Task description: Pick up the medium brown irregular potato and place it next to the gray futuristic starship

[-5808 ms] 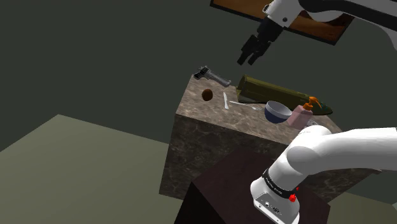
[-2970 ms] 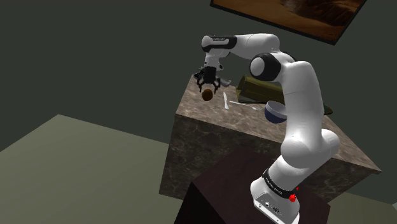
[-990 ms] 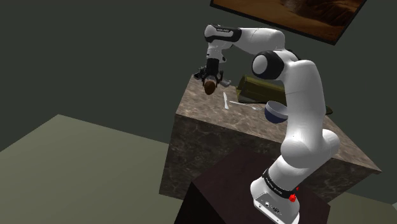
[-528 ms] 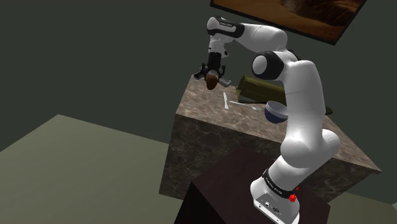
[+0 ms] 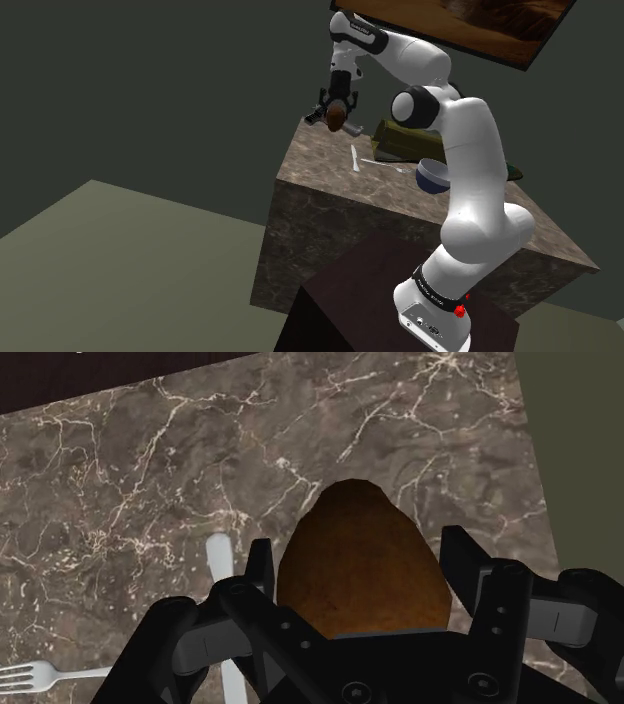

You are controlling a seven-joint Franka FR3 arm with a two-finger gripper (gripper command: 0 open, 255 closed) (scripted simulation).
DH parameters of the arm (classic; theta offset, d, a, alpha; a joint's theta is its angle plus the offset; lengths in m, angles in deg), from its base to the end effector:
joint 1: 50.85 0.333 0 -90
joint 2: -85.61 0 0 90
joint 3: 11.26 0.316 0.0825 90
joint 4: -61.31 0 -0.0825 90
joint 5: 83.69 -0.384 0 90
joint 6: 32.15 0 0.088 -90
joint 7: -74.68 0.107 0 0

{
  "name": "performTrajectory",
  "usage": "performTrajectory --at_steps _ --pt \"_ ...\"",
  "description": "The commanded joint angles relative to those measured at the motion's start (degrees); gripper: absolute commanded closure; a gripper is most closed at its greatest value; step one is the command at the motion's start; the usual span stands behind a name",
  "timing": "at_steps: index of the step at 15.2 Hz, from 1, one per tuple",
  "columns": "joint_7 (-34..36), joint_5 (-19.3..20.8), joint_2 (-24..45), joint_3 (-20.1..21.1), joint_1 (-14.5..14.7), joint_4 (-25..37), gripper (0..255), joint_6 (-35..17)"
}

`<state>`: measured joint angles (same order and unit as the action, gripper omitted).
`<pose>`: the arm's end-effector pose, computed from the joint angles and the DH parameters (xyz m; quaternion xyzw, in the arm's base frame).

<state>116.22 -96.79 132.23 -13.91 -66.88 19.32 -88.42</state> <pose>0.6630 -0.1766 0.4472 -0.8452 0.4477 0.2901 0.0339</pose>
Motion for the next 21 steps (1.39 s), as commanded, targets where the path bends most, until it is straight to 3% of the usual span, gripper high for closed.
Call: performTrajectory --at_steps 1,3,8,14,21 --pt "0.6 -0.2 1.4 0.2 -0.3 3.8 255 2.4" --pt "-2.9 1.1 -7.5 -1.1 -0.5 -11.5 255 -3.5" --pt "-8.8 4.0 -19.5 -3.1 -2.3 -30.6 255 -10.0" --pt "-15.2 7.6 -29.0 -5.6 -5.1 -44.9 255 -14.2" --pt "-22.5 12.4 -37.1 -8.8 -8.9 -56.1 255 -17.2"
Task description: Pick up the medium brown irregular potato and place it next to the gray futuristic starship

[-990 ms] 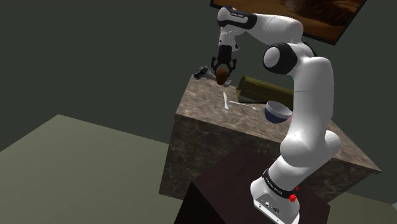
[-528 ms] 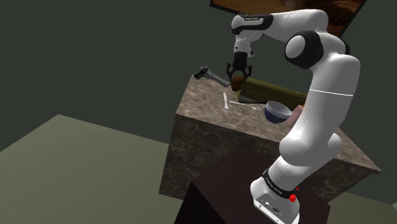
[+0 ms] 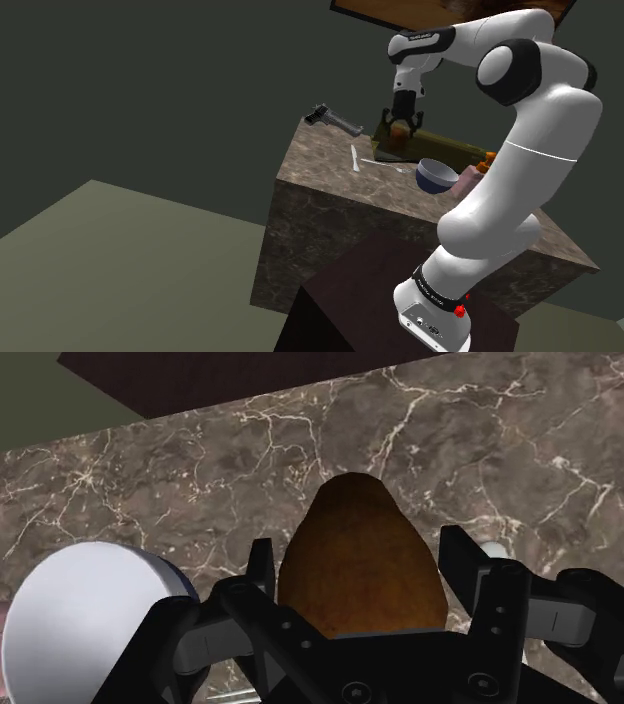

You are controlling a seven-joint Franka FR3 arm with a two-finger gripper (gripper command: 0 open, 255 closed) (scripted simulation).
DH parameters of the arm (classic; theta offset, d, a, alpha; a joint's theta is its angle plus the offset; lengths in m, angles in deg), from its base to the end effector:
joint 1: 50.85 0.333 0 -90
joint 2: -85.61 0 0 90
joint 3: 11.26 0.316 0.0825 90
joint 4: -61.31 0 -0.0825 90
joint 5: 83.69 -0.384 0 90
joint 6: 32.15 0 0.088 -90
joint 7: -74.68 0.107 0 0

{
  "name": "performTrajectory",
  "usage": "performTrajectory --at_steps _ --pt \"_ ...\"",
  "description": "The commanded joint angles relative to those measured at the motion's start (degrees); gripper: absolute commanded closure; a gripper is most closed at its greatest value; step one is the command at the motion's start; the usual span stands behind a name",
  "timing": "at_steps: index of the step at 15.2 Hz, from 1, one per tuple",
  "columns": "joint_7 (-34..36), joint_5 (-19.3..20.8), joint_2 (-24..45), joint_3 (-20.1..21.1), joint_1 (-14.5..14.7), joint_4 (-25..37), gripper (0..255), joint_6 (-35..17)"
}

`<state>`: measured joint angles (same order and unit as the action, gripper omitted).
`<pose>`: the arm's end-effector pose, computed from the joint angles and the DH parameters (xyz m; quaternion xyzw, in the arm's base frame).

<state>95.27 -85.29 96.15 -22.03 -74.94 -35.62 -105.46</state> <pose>0.4504 -0.3022 0.4556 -0.8449 0.4481 0.2902 0.0335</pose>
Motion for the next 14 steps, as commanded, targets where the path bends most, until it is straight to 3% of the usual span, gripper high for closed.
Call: performTrajectory --at_steps 1,14 --pt "-2.7 1.7 -1.9 -1.2 -1.4 -2.4 255 -0.5" --pt "-17.4 11.9 -9.6 -8.9 -9.5 -12.4 255 -4.5"
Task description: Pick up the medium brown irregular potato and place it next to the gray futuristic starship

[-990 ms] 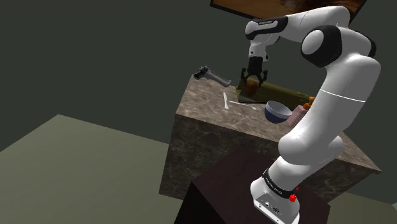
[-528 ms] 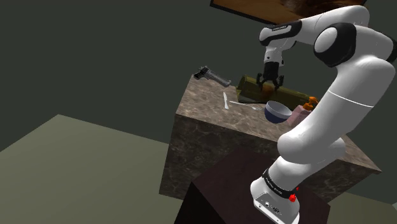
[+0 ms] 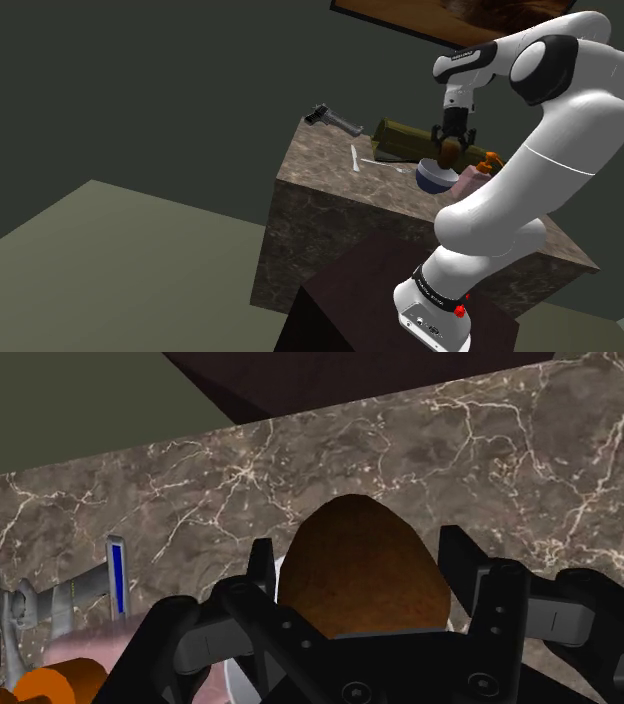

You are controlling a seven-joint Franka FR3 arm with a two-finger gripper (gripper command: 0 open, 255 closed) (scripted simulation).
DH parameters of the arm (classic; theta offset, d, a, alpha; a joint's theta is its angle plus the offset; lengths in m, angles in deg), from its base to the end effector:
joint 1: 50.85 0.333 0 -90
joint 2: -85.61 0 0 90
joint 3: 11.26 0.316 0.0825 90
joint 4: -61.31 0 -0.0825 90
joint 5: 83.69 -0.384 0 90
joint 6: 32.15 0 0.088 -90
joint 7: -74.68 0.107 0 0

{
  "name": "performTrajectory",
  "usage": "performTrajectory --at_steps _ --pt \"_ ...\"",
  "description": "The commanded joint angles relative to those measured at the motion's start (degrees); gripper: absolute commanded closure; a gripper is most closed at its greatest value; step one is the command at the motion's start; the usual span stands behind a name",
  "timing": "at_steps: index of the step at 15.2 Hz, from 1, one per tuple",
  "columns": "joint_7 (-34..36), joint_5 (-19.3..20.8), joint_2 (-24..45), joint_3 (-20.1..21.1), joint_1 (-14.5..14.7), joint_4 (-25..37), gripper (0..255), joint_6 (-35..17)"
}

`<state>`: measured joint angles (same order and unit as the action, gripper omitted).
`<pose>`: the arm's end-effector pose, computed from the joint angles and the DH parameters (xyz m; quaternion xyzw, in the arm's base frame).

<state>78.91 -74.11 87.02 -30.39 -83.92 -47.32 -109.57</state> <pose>0.2887 -0.4040 0.4577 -0.8447 0.4483 0.2906 0.0338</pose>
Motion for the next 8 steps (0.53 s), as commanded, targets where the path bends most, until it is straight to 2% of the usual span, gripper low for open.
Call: performTrajectory --at_steps 1,8 --pt "-2.2 1.5 -0.7 -1.2 -1.2 -1.0 255 -0.7" --pt "-11.0 6.4 -0.7 -6.0 -6.0 -1.4 255 -3.3"
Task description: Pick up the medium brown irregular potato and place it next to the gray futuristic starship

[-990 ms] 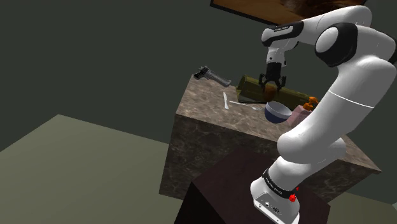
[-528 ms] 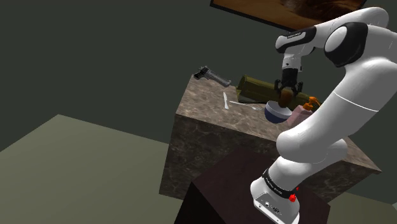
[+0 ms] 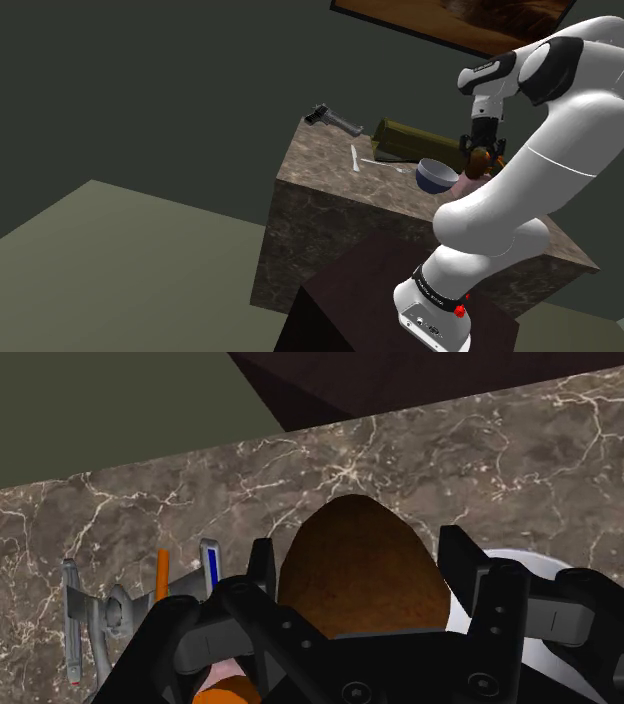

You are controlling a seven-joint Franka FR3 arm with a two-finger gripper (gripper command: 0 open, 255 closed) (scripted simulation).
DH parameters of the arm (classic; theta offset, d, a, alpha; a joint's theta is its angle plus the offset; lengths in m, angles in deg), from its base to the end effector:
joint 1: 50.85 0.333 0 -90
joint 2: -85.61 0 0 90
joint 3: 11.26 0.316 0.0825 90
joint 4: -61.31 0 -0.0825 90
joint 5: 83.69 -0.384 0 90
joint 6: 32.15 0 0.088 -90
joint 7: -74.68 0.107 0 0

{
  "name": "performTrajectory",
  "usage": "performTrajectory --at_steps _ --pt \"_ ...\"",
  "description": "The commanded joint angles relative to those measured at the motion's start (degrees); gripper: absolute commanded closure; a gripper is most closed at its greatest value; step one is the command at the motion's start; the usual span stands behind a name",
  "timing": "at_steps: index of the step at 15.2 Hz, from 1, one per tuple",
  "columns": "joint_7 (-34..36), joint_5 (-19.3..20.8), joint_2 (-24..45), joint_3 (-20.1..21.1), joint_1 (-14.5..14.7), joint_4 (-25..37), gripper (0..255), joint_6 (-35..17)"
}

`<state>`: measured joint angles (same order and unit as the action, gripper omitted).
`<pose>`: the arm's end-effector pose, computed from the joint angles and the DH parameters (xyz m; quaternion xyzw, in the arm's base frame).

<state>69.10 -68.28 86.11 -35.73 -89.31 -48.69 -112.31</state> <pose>0.1981 -0.4570 0.4588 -0.8447 0.4484 0.2902 0.0340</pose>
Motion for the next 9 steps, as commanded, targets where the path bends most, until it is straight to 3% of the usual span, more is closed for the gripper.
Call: performTrajectory --at_steps 1,9 --pt "-2.5 1.2 0.4 -1.3 -1.4 0.1 255 -1.0" --pt "-13.5 4.5 4.7 -6.8 -7.4 3.9 255 -4.7"
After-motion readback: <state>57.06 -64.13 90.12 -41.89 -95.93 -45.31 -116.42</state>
